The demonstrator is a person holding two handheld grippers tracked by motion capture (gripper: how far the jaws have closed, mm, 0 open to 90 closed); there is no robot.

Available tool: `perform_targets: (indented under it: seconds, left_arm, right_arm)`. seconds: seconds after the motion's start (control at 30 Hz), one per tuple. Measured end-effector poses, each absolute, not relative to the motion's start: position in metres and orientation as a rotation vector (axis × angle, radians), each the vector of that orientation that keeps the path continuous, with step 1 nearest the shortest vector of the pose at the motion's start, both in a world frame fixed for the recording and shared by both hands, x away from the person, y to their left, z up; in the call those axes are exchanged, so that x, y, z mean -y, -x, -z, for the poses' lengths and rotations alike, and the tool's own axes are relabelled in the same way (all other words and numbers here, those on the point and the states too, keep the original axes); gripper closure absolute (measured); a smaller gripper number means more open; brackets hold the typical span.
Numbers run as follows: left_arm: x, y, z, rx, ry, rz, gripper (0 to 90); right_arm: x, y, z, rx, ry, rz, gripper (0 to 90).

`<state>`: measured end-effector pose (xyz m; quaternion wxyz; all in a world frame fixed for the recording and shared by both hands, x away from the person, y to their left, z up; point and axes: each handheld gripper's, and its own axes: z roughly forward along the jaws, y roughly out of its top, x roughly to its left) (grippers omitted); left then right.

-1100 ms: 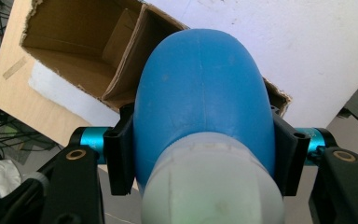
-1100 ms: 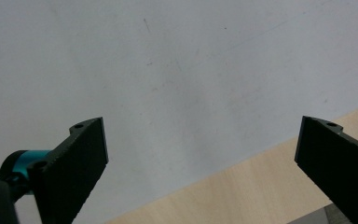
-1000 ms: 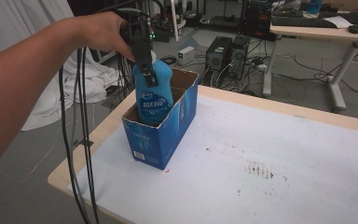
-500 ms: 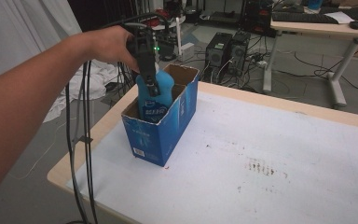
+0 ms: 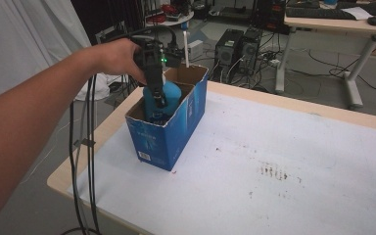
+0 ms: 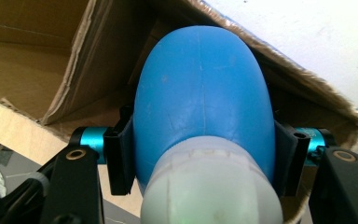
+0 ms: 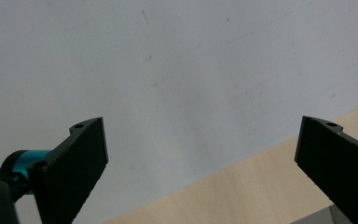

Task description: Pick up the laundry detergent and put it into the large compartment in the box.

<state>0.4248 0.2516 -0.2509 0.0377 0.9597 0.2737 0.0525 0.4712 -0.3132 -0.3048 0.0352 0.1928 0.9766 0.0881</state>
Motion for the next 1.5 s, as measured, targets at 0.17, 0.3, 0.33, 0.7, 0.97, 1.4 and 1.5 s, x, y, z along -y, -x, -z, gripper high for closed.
perform_targets:
  seconds: [0.17, 0.3, 0.33, 0.7, 0.97, 1.4, 1.5]
  left_arm:
    - [-0.253, -0.425, 0.259, -0.838, -2.947, -0.158, 37.9]
    - [-0.253, -0.425, 0.265, -0.840, -2.951, -0.151, 37.9]
    - [-0.253, -0.426, 0.266, -0.834, -2.957, -0.151, 37.9]
    - [-0.256, -0.425, 0.279, -0.852, -2.953, -0.128, 37.9]
    - [-0.257, -0.426, 0.280, -0.876, -2.940, -0.120, 37.4]
    - [-0.263, -0.426, 0.271, -0.930, -2.871, -0.123, 30.5]
    - [-0.262, -0.427, 0.270, -0.937, -2.859, -0.129, 25.7]
  right_arm:
    - [0.313, -0.472, 0.306, -3.003, -0.591, -0.265, 1.6]
    - [0.313, -0.472, 0.307, -3.005, -0.595, -0.262, 1.6]
    - [0.313, -0.472, 0.307, -3.007, -0.594, -0.265, 1.6]
    - [0.313, -0.472, 0.309, -3.009, -0.590, -0.260, 1.6]
    - [0.312, -0.470, 0.308, -3.006, -0.593, -0.262, 1.6]
    - [0.312, -0.470, 0.308, -3.007, -0.580, -0.269, 1.6]
    - [0.312, -0.470, 0.307, -3.005, -0.577, -0.272, 1.6]
